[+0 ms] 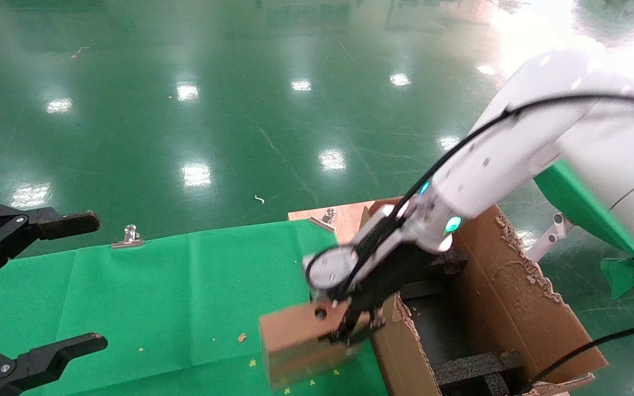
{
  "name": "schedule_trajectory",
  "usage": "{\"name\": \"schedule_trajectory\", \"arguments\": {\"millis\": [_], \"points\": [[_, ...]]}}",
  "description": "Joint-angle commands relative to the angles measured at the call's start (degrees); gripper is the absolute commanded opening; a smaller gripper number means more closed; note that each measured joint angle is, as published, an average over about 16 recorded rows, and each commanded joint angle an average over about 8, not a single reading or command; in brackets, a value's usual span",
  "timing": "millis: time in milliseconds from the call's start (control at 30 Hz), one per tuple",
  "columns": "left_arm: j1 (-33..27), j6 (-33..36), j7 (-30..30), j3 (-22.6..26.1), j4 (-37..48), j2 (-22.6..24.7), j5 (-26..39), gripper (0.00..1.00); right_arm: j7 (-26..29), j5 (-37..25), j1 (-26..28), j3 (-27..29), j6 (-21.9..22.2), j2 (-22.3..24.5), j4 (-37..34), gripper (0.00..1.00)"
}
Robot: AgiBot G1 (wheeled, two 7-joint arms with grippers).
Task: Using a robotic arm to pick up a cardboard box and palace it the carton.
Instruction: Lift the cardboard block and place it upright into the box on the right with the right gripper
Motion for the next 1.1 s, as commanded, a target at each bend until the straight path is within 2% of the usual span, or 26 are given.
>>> {"name": "schedule_trajectory", "arguments": {"millis": [33,367,533,833,1100], "points": [[0.0,0.0,0.0,0.0,0.0,0.0,0.0,1.0,-0.62,1.09,1.87,-0.29,-0.27,0.32,-1.46,0.0],[-0.01,0.0,0.01,0.01,0.0,0.0,-0.01,1.0,-6.59,8.12,15.67,-5.47,-0.46,1.27,-8.82,0.0],[-0.01,0.0,0.01,0.02,0.0,0.0,-0.01,1.0,-9.28,10.54,20.86,-7.63,-0.25,1.47,-12.05,0.0],[-0.01,-0.01,0.01,0.02,0.0,-0.01,-0.02,1.0,-12.82,13.35,24.64,-12.02,-0.27,1.6,-16.11,0.0],[-0.01,-0.01,0.02,0.03,0.0,-0.01,-0.02,1.0,-14.62,13.53,28.87,-17.35,-0.45,5.98,-18.01,0.0]]}}
